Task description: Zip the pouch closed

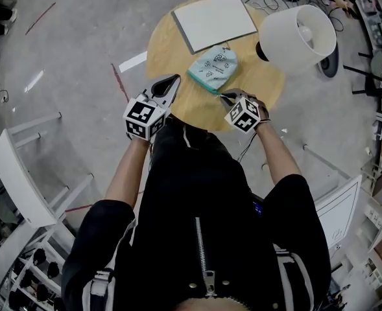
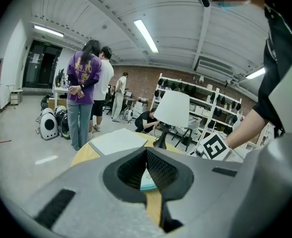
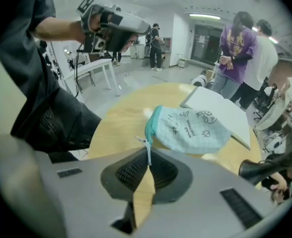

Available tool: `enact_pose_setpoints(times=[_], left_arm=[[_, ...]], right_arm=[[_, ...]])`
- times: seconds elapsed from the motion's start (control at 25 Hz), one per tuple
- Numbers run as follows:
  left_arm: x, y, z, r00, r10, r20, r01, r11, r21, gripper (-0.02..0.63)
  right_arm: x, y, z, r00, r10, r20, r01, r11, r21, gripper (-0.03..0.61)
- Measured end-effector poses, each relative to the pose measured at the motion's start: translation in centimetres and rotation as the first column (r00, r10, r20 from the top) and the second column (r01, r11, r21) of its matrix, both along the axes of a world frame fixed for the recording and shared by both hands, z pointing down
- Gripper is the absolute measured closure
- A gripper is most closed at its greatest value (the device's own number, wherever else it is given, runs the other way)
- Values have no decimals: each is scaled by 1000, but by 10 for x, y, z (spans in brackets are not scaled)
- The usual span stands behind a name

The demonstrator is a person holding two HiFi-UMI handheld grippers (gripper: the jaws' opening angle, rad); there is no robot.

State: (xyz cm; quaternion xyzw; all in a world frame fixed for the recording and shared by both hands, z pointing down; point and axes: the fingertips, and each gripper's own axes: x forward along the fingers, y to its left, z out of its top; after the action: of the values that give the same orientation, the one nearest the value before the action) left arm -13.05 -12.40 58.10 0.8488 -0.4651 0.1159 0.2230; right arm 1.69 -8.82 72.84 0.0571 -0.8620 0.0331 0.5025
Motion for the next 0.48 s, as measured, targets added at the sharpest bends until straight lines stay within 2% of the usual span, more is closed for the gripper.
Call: enact_pose_setpoints(times=[0.24, 0.48], left_arm=[[4, -18, -20, 999, 31, 9, -31, 998, 52, 615], [16, -31, -35, 998, 68, 20, -69, 992, 102, 615]], right_arm=[[-11, -27, -48, 983, 137, 119, -133, 990, -37, 565], [-12, -48, -93, 946, 250, 208, -241, 968, -68, 565]])
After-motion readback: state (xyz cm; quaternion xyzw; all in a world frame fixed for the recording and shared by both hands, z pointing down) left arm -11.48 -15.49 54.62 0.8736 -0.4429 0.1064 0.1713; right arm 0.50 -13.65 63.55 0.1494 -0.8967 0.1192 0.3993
